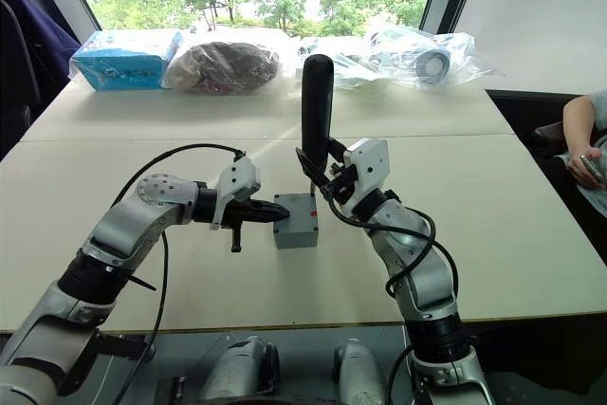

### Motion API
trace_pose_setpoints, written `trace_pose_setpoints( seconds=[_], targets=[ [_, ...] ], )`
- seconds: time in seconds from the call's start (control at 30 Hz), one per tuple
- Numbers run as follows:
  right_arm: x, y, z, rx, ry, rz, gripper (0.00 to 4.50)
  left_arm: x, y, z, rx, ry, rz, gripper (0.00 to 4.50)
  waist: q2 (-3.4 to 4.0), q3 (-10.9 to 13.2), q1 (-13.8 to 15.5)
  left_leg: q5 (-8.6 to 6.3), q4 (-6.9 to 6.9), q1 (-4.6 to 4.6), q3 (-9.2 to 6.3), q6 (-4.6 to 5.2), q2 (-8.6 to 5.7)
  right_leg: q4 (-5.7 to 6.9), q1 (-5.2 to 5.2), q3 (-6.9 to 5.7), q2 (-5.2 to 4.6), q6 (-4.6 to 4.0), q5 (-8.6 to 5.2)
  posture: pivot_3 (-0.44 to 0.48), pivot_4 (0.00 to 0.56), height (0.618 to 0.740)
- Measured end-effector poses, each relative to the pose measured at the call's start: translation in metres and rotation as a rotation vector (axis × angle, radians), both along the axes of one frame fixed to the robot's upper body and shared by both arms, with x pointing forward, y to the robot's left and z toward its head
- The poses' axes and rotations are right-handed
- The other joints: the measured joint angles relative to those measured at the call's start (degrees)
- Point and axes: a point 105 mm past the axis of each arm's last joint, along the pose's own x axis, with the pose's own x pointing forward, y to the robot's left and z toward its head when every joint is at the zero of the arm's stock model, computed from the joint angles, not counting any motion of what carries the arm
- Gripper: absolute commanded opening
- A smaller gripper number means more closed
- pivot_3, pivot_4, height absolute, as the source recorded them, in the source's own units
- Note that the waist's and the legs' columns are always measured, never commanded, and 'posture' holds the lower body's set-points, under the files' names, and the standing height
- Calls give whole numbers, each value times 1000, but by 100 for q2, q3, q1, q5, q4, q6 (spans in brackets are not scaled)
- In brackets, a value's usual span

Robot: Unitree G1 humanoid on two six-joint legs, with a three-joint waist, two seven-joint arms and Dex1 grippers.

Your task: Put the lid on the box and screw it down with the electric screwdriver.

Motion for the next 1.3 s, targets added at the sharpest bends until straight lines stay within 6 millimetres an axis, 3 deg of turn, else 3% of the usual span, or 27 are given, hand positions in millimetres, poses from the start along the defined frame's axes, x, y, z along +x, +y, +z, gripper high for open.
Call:
trace_pose_setpoints(
  seconds=[0.63, 0.77, 0.9, 1.0, 1.07, 1.13, 1.23, 1.3],
  targets=[
    [0, 0, 0, -3, -2, 5, 1797, 0, -1, 0, -2, 1, 0, 0, 0, 0, 0, -2, -8, 0, -3, -1, 1, -11, -19, -2, -11, -11, -6, 0, 150, 740],
    [0, -1, 9, -28, -29, 16, 1797, 0, -1, -1, -4, -2, -1, 0, 5, 3, -1, -2, -14, -2, -3, -1, -1, -29, -22, -10, -30, -12, -6, 0, 150, 740],
    [10, 0, 37, -113, -37, 73, 1797, 0, -2, 1, -13, -19, -5, 0, 35, 42, 17, -1, -12, -23, 1, 1, -8, -30, -26, -10, -39, -18, 1, 0, 150, 740],
    [17, -16, 104, -54, -133, 57, 1797, -1, -2, 4, -25, -28, -9, 0, 50, 74, 31, 1, -11, -61, 1, 4, -10, -26, -54, -11, -32, -18, 4, 0, 150, 740],
    [8, -25, 149, 46, -205, 79, 1797, -2, -2, 4, -41, -20, -1, 0, 50, 74, 20, -4, -13, -63, 0, 12, -8, -26, -53, -19, -26, -15, 5, 0, 150, 740],
    [0, -32, 177, 128, -230, 103, 1797, -1, -2, 4, -75, 4, 18, 0, 49, 74, 12, -7, -16, -63, -1, 16, -5, -27, -52, -23, -22, -7, 8, 0, 150, 740],
    [8, -53, 181, 203, -104, 59, 1797, 1, 0, 6, -130, 58, 56, 0, 45, 79, 19, -7, -14, -67, 0, 16, -8, -29, -51, -27, -24, -12, 5, 0, 150, 740],
    [22, -77, 157, 142, 111, -18, 1797, 0, 5, 8, -130, 86, 62, 0, 43, 90, 20, -7, -8, -74, 1, 17, -13, -36, -52, -28, -33, -14, 4, 0, 150, 740]
  ],
)
